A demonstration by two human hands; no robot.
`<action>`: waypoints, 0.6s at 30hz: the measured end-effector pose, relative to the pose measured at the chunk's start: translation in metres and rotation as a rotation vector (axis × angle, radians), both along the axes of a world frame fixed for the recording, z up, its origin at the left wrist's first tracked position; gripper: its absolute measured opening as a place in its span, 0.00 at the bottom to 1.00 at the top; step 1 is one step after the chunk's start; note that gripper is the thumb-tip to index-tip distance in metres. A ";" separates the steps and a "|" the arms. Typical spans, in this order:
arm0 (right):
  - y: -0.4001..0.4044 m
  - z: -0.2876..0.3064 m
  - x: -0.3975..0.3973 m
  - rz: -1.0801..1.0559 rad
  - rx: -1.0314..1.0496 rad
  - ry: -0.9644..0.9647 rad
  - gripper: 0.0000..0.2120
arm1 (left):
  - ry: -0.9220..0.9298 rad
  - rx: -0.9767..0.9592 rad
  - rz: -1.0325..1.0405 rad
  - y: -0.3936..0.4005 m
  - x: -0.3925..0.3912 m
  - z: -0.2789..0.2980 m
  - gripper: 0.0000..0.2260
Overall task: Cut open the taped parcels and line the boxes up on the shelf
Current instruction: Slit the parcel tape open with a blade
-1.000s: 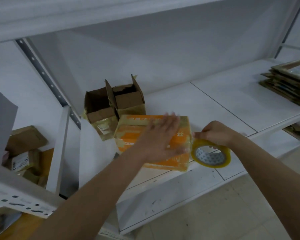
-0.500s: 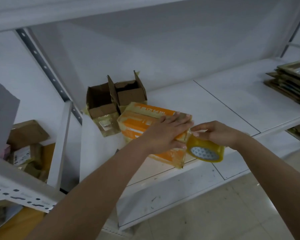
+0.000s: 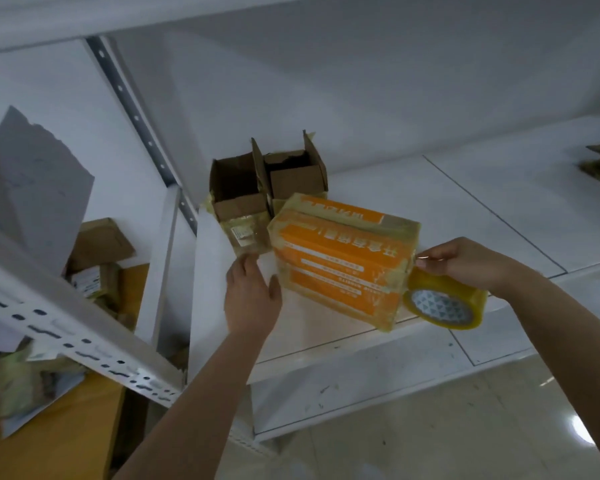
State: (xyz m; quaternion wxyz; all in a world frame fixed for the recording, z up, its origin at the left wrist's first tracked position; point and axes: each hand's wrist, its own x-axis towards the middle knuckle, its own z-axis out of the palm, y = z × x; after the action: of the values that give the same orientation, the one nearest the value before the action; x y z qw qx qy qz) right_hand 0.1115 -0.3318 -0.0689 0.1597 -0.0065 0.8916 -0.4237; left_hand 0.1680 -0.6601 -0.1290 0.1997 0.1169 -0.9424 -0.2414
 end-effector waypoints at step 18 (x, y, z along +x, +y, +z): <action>-0.005 -0.001 0.006 -0.027 -0.050 -0.031 0.05 | 0.300 0.248 -0.277 0.034 -0.003 0.073 0.04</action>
State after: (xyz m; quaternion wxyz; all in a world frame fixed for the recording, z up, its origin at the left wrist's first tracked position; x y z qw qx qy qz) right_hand 0.1171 -0.3373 -0.0699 0.1677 0.0080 0.8782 -0.4480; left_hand 0.1654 -0.6264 -0.0555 0.2867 -0.0268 -0.8723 -0.3952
